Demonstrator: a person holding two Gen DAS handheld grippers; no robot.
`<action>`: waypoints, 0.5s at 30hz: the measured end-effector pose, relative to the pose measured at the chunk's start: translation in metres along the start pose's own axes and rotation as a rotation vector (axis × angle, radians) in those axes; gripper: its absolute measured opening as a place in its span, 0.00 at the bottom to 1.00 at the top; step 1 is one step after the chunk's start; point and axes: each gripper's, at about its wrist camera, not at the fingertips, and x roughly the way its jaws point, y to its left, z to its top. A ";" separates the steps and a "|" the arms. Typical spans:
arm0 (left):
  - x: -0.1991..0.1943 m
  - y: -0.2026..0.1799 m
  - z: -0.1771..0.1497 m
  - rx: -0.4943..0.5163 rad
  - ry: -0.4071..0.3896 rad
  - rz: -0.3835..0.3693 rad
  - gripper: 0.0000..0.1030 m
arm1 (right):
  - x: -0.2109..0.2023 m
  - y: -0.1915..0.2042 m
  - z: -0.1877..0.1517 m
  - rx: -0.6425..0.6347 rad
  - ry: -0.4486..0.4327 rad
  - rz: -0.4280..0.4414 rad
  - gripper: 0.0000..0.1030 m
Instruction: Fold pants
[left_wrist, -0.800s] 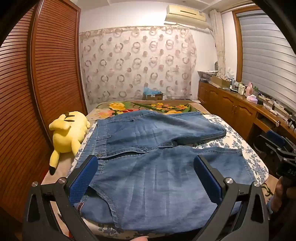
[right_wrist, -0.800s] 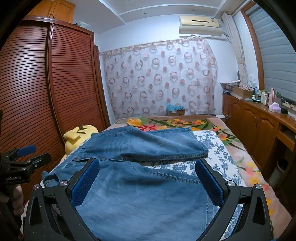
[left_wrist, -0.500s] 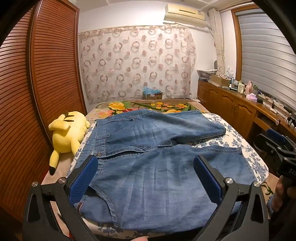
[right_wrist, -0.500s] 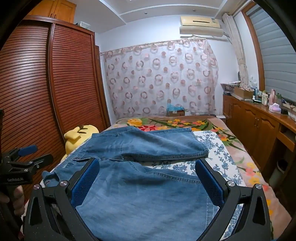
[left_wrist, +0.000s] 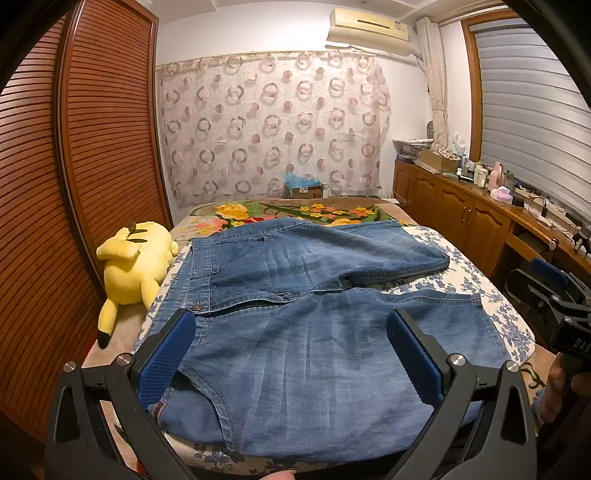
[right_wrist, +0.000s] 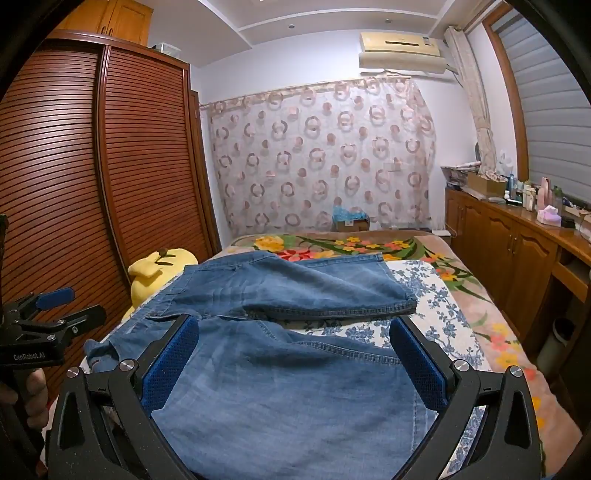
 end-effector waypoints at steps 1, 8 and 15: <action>0.000 0.000 0.000 0.000 0.000 0.000 1.00 | 0.000 0.000 0.000 -0.001 0.000 0.000 1.00; 0.000 0.000 0.000 -0.001 0.001 -0.001 1.00 | -0.001 0.000 0.000 0.000 -0.001 -0.001 1.00; 0.000 0.000 0.000 -0.001 -0.001 -0.002 1.00 | 0.000 0.002 0.000 -0.003 -0.001 -0.001 1.00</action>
